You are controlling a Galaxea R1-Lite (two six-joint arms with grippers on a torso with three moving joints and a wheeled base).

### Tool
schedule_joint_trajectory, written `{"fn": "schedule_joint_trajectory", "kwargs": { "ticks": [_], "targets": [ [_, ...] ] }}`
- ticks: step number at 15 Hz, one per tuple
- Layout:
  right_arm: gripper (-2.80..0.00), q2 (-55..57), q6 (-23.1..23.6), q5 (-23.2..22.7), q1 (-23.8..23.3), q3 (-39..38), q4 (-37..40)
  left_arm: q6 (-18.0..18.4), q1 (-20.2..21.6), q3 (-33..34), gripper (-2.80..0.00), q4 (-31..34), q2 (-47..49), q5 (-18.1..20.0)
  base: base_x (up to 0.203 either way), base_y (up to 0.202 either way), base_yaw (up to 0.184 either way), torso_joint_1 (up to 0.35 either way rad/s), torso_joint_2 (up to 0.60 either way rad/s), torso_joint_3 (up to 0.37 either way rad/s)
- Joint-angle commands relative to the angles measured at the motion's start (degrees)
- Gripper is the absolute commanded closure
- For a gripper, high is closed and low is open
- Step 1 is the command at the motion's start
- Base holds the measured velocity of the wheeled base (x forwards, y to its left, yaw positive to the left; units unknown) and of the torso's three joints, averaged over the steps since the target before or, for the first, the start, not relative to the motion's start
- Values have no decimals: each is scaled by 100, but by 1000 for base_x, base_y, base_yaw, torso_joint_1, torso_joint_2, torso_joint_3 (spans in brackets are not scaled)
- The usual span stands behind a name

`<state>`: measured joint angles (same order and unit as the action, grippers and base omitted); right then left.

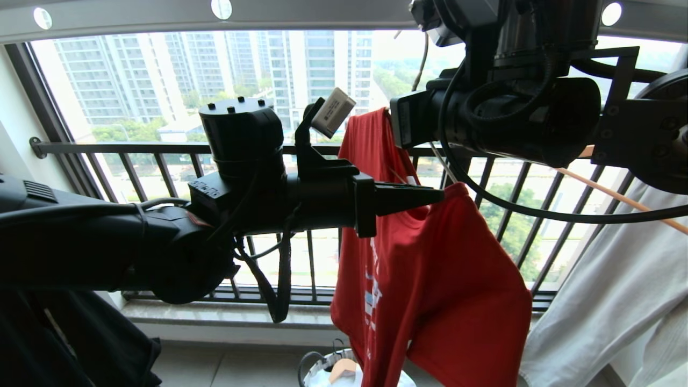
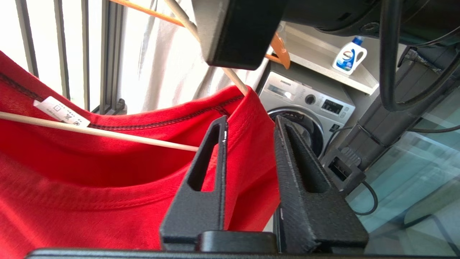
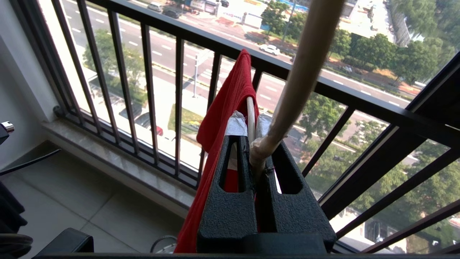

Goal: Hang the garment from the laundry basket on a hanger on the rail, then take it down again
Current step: Take the clothes off the clothes rack

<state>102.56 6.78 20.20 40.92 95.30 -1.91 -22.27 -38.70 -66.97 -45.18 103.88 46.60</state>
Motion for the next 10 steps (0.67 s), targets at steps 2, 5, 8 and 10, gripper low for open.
{"fn": "schedule_joint_trajectory", "kwargs": {
  "ticks": [2, 5, 8, 10],
  "targets": [
    [0, 4, 8, 10, -5, 6, 1, -17, 113, -1, -280, -12, 66, 3, 0, 0, 0, 0, 0, 0],
    [0, 8, 8, 10, -14, 6, 6, -99, 396, 111, -280, -2, -175, -368, 0, 0, 0, 0, 0, 0],
    [0, 10, 8, 10, -23, -2, -2, -81, 574, 36, -280, 52, -272, -951, 0, 0, 0, 0, 0, 0],
    [0, 1, 8, 10, -23, -2, -2, -66, 653, -235, -280, 342, -230, -1016, 0, 0, 0, 0, 0, 0]
  ]
}}
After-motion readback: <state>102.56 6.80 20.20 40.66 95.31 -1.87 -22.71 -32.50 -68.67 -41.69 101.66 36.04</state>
